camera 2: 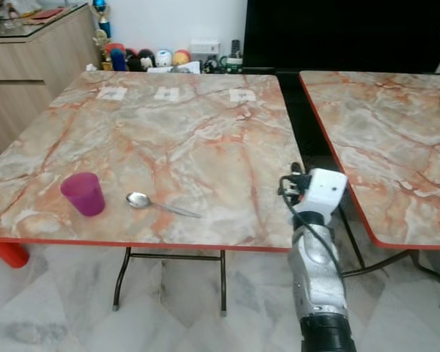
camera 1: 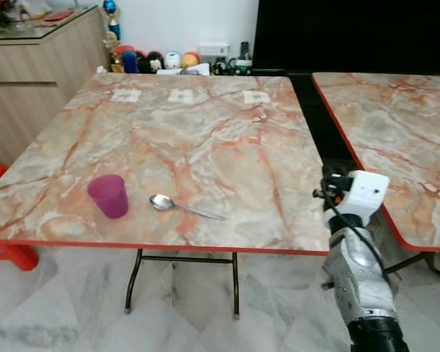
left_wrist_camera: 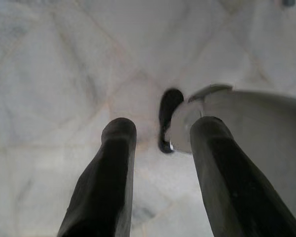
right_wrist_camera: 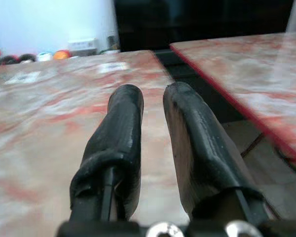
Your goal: Setting the table
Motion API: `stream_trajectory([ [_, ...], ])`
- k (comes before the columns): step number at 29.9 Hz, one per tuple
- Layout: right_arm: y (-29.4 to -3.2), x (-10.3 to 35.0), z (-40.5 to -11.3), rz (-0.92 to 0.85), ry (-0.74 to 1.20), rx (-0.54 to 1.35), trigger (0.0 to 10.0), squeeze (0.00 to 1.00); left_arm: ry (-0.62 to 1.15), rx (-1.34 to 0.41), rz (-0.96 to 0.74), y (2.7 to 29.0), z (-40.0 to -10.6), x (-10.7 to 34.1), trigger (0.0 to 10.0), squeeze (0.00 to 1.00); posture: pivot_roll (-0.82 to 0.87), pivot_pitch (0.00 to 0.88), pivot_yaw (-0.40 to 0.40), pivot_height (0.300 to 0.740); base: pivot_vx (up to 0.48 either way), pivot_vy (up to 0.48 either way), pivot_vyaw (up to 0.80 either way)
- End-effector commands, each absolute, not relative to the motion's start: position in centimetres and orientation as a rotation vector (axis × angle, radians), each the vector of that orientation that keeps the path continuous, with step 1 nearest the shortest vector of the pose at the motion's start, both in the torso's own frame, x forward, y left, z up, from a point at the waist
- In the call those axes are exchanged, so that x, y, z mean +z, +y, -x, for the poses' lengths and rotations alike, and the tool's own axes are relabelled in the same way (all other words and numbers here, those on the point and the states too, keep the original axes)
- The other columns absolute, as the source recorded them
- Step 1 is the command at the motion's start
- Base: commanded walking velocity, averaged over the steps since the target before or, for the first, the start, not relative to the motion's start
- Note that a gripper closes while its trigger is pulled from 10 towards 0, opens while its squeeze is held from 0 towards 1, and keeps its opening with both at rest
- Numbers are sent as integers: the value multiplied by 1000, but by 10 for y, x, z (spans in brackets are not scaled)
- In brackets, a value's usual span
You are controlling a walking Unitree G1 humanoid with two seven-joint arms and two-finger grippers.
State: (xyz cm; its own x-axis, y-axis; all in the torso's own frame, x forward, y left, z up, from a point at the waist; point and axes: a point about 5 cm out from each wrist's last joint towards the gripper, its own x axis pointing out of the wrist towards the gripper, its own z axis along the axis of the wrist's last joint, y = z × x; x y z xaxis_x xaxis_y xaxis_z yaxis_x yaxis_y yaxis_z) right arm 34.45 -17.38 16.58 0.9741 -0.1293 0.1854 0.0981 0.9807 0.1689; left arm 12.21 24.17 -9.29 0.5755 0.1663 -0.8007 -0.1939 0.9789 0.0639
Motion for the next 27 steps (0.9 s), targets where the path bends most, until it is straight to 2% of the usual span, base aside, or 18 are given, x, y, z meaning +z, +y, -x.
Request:
stream_trajectory([
  [1,-166,170,-346,-162,-210,-92,10000,0,970,224,31,245,-111,-96,10000,0,83,126,-37,740,0,375,0],
  [13,-166,171,-347,-165,-210,-91,10000,0,967,231,35,244,-112,-96,10000,0,88,135,-40,740,0,354,0],
  [27,-166,170,-346,-165,-206,-92,10000,0,964,226,30,245,-111,-96,10000,0,94,143,-39,740,0,0,0],
])
